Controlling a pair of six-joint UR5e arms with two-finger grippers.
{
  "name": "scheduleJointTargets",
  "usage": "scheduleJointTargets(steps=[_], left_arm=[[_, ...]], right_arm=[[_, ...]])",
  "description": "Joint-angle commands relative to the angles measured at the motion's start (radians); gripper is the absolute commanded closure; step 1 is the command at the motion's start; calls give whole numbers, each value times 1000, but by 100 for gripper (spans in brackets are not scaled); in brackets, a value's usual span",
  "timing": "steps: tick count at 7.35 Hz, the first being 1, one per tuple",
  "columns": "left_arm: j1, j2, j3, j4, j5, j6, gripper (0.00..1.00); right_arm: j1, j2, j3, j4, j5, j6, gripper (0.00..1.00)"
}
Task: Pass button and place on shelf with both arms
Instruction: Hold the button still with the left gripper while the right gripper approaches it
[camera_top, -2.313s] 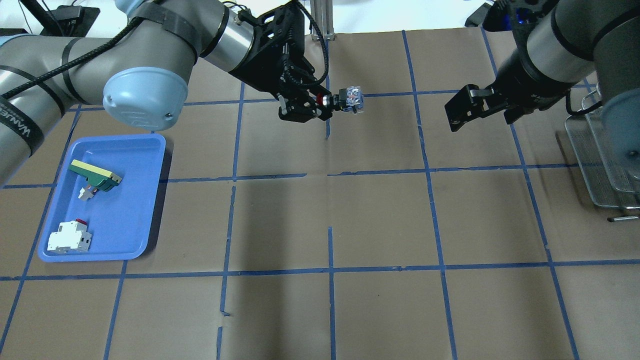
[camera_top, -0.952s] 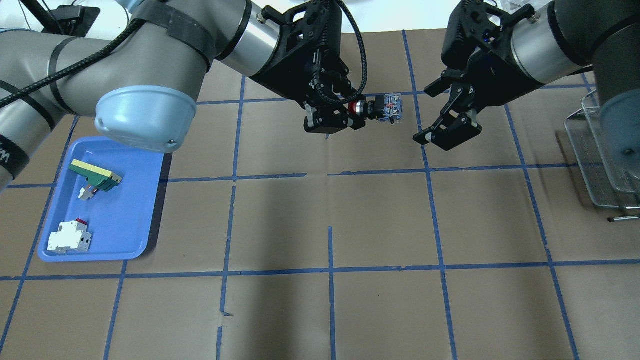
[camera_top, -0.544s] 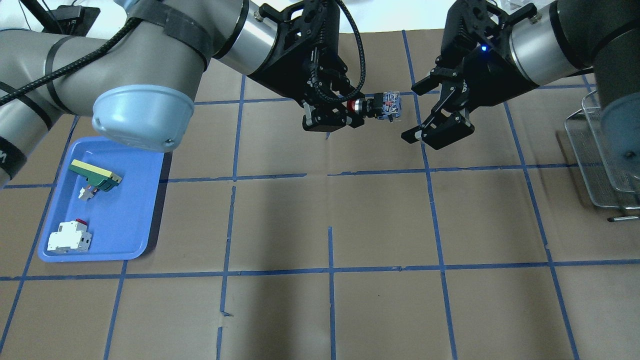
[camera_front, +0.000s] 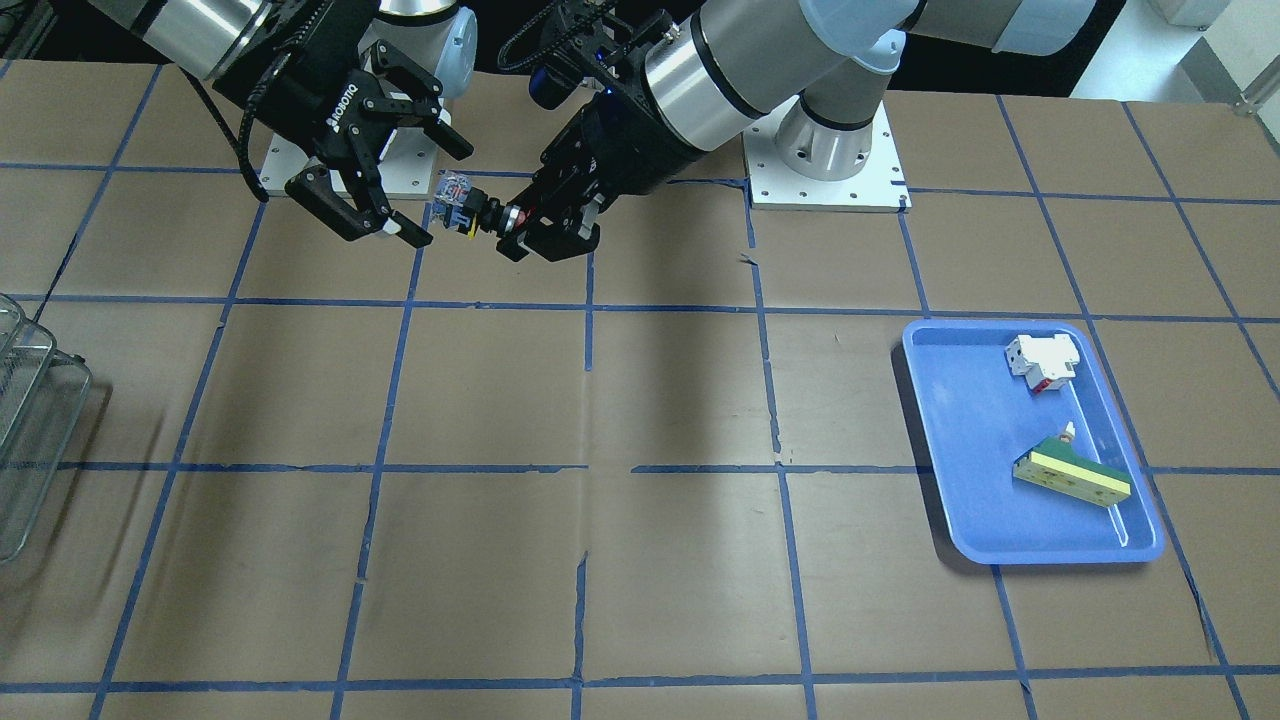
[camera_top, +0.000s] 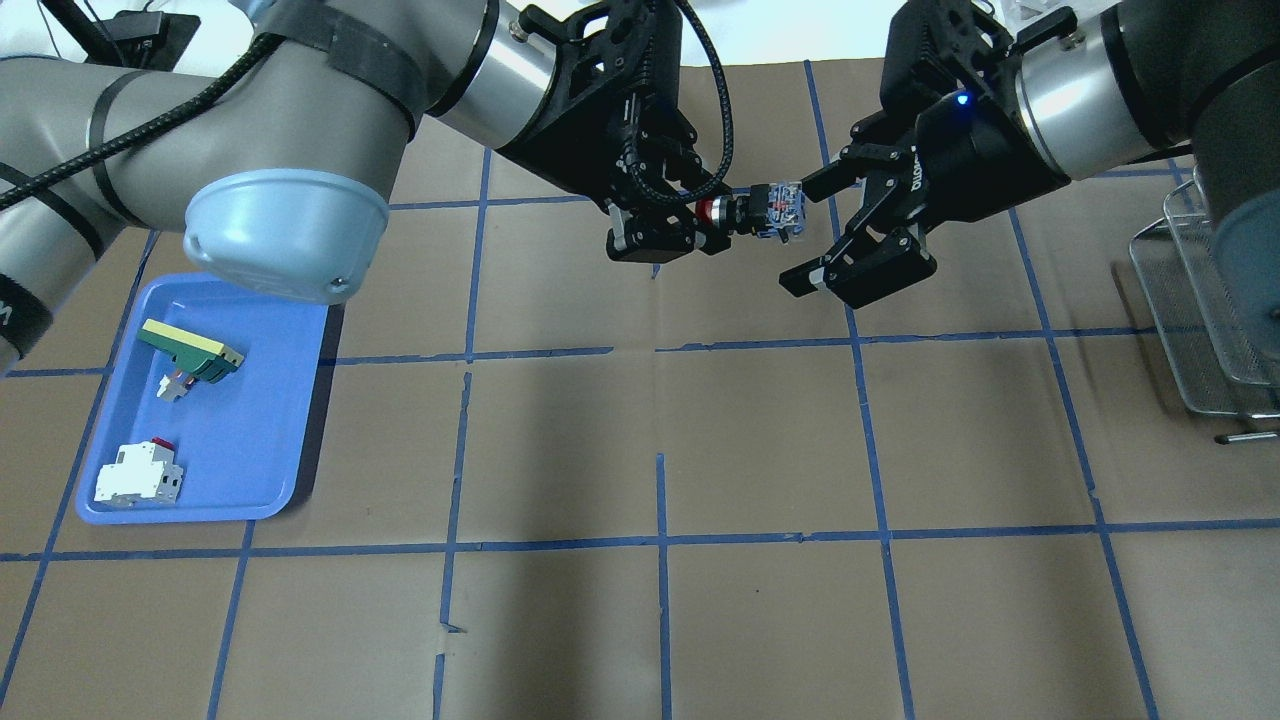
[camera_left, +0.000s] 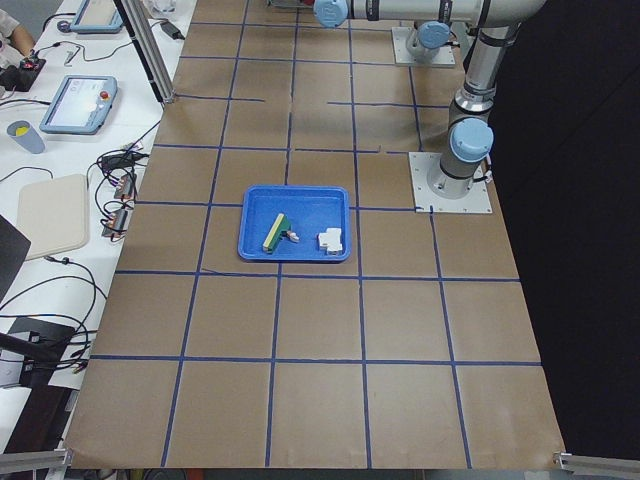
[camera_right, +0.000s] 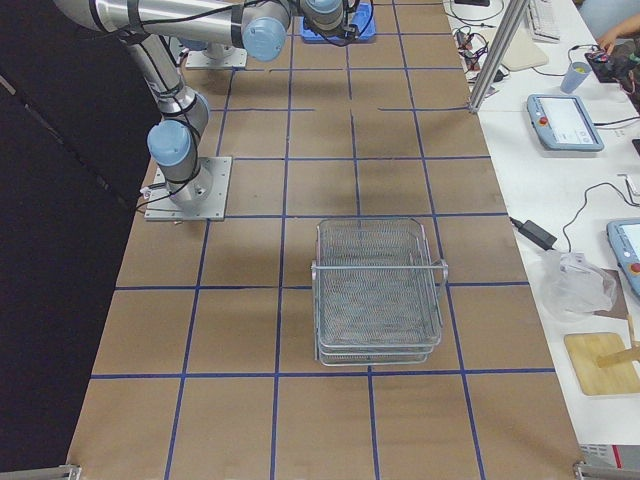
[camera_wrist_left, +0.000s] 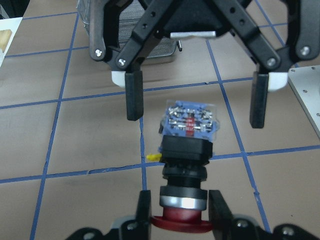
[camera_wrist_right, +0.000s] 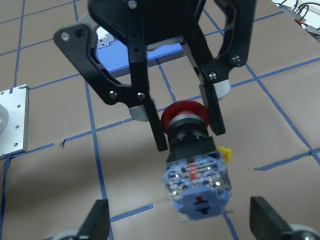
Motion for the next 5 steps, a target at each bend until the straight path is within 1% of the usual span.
scheduleJointTargets(steps=[1, 2, 4, 5], left_arm=[[0, 0, 2, 0, -1, -2, 100], [0, 0, 1, 0, -1, -2, 100], [-2, 8, -7, 0, -1, -1, 100], [-2, 20, -10, -2, -1, -1, 100]], right_arm=[[2, -27, 0, 10, 10, -8, 0], [2, -25, 0, 9, 19, -113, 0], [5, -29, -2, 6, 18, -154, 0], [5, -26, 0, -54, 12, -172, 0]])
